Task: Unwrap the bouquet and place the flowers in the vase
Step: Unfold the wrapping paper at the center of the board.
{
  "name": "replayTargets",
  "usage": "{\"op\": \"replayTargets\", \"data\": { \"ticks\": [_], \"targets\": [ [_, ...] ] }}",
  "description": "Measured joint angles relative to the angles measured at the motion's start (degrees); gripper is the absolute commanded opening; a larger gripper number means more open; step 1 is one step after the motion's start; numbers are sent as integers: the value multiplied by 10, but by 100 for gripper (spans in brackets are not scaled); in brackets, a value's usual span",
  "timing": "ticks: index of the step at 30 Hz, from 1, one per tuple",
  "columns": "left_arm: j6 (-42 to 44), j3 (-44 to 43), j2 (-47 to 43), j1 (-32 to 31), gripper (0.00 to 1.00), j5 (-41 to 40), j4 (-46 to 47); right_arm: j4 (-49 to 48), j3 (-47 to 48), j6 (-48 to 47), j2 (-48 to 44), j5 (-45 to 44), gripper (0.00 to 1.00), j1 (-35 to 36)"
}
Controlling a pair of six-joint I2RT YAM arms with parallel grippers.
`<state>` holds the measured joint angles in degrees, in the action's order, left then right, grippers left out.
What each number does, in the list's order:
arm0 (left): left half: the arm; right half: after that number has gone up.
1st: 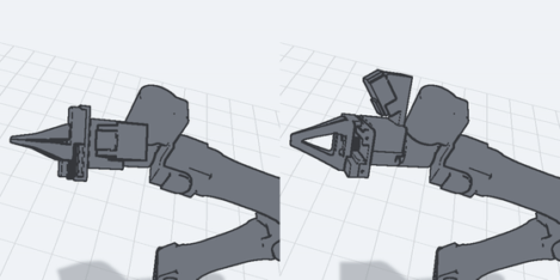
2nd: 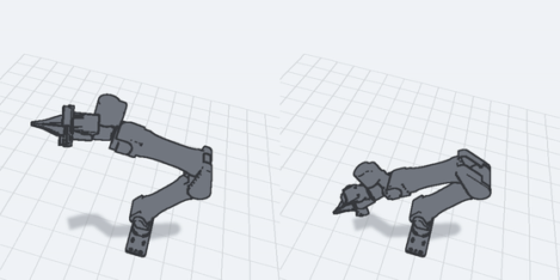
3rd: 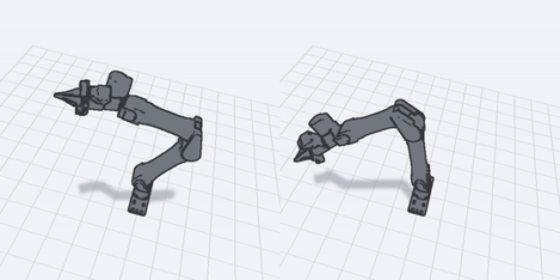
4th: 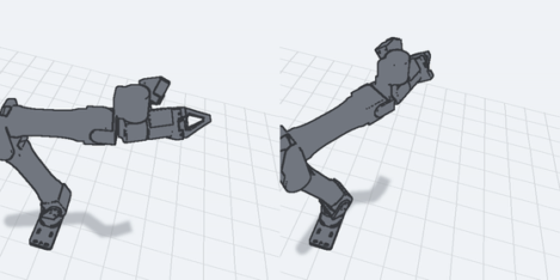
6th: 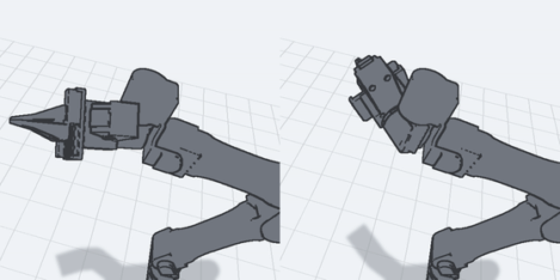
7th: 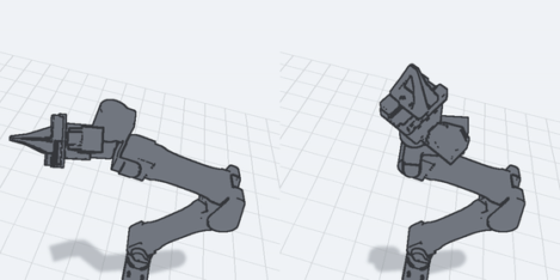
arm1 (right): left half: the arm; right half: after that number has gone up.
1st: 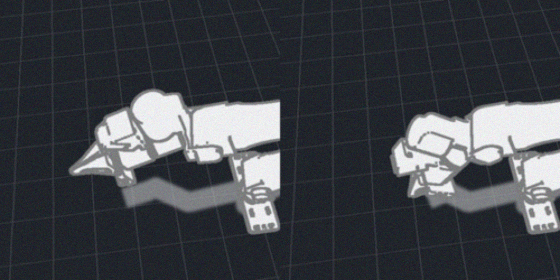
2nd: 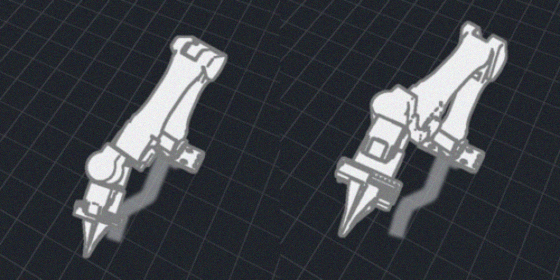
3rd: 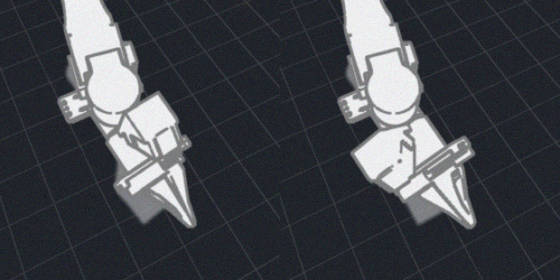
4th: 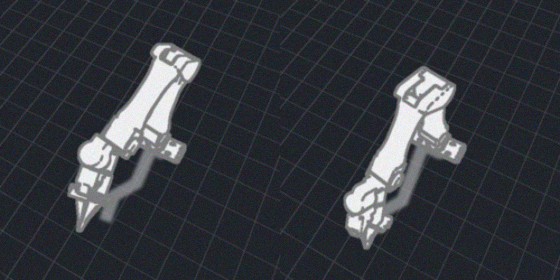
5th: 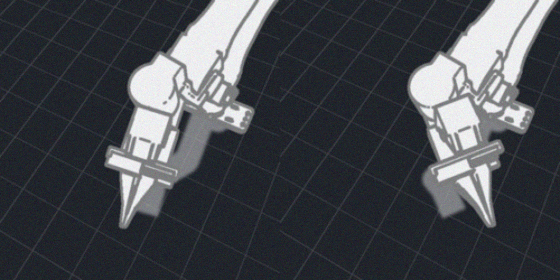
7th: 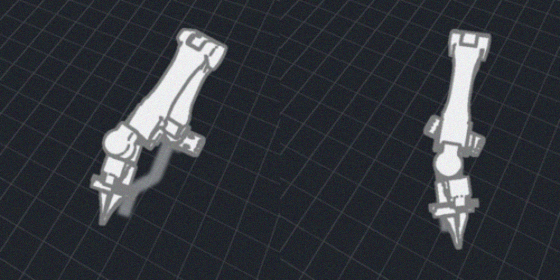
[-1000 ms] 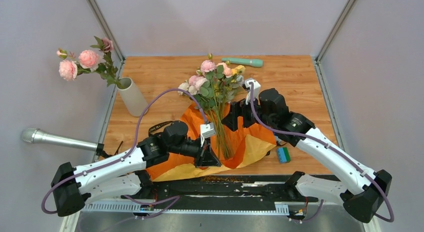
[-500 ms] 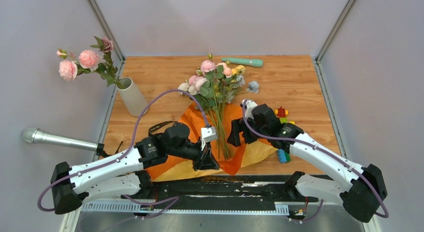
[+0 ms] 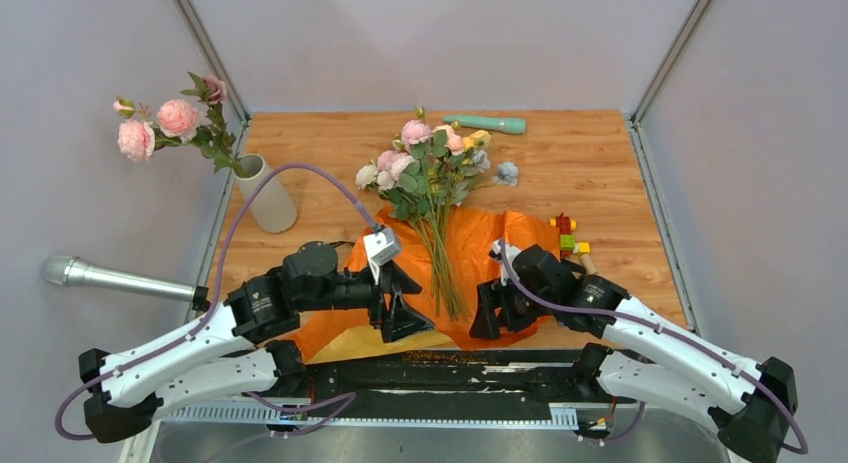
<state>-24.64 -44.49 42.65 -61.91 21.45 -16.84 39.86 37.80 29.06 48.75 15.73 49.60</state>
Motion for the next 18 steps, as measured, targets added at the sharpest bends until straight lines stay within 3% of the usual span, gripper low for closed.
{"op": "replayTargets", "data": {
  "ticks": [8,18],
  "targets": [
    [-28,4,4,0,100,-109,-46,61,-34,88,-23,-7,71,90],
    [-85,157,13,-4,98,-79,-39,113,-60,180,-12,-72,74,181]
  ]
}}
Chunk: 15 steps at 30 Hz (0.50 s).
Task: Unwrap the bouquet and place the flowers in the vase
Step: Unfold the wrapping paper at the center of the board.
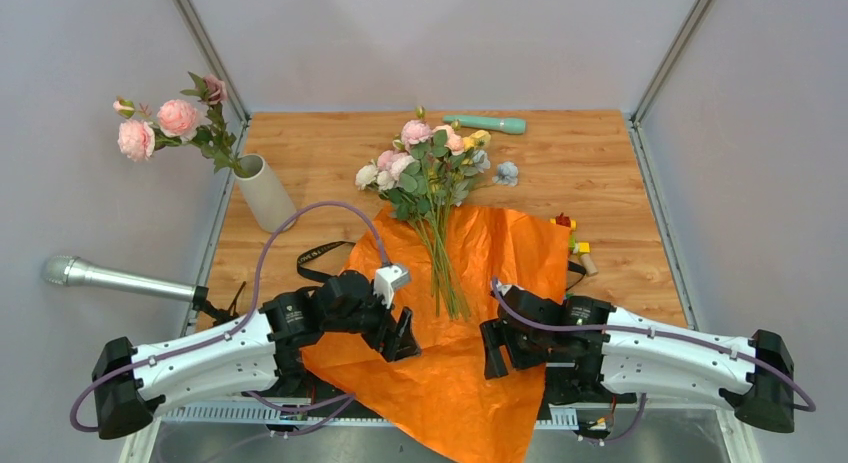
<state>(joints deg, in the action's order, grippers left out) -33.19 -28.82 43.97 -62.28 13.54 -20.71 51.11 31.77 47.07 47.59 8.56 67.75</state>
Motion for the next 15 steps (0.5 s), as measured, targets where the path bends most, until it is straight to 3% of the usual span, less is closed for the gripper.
{"op": "replayTargets", "data": {
  "ticks": [6,15],
  "targets": [
    [-16,63,-10,-3,99,4,-10,21,36,7,2,-67,82,1],
    [-27,57,8,-3,100,-51,2,4,113,-30,38,-189,93,-10]
  ]
}}
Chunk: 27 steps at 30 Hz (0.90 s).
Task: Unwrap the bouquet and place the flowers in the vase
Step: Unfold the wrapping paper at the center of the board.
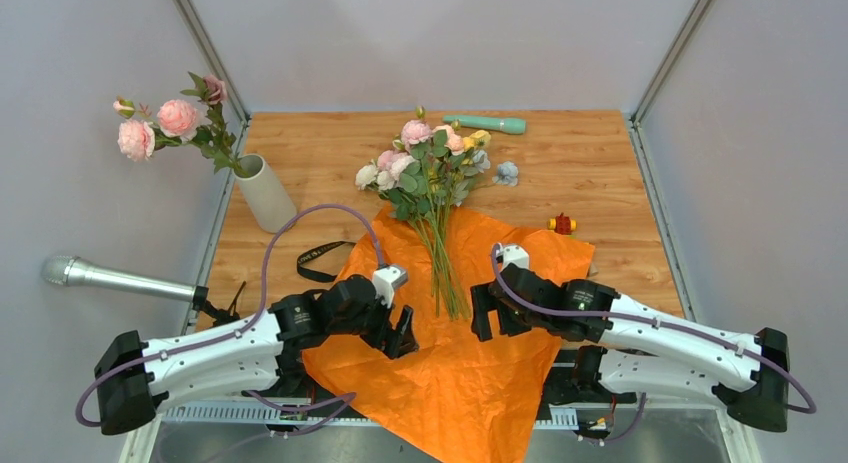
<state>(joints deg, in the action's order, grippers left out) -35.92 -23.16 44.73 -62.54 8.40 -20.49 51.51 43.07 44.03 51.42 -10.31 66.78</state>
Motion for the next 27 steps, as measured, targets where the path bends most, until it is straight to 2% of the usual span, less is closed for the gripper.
{"op": "replayTargets", "data": {
  "ticks": [4,8,12,20,27],
  "targets": [
    [1,-18,44,0,100,-38,38,-46,-15,-33,0,-21,93,-68],
    [-2,-16,95,7,100,-60,82,-123,-67,-70,5,7,93,-176],
    [-16,18,101,44,100,-59,139,-163,-100,-99,22,35,93,-245],
    [-60,122,20,147,100,-44,208,-215,-165,-128,17,118,93,-402],
    [-89,162,-75,169,100,-51,186,-226,-199,-137,6,163,93,-476]
  ]
}}
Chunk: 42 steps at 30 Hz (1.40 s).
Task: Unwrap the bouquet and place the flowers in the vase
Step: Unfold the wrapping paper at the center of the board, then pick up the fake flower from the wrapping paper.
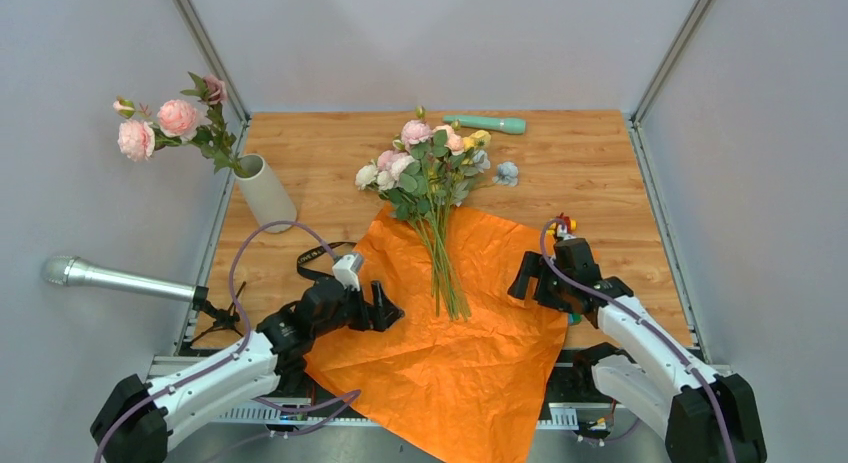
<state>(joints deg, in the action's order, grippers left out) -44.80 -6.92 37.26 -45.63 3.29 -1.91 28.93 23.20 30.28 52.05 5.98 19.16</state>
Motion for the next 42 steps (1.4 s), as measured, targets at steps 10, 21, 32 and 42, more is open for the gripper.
{"op": "replayTargets", "data": {
  "ticks": [10,21,32,42],
  "targets": [
    [21,-75,13,18,100,-4,-110,33,19,-14,-72,40,86,-18],
    [181,-340,153,88,100,45,-196,-31,49,-54,-137,192,75,5],
    [284,-453,187,200,100,105,-167,-160,59,-61,25,196,58,120],
    [285,-421,185,229,100,141,-141,-239,105,-77,189,159,47,160]
  ]
}}
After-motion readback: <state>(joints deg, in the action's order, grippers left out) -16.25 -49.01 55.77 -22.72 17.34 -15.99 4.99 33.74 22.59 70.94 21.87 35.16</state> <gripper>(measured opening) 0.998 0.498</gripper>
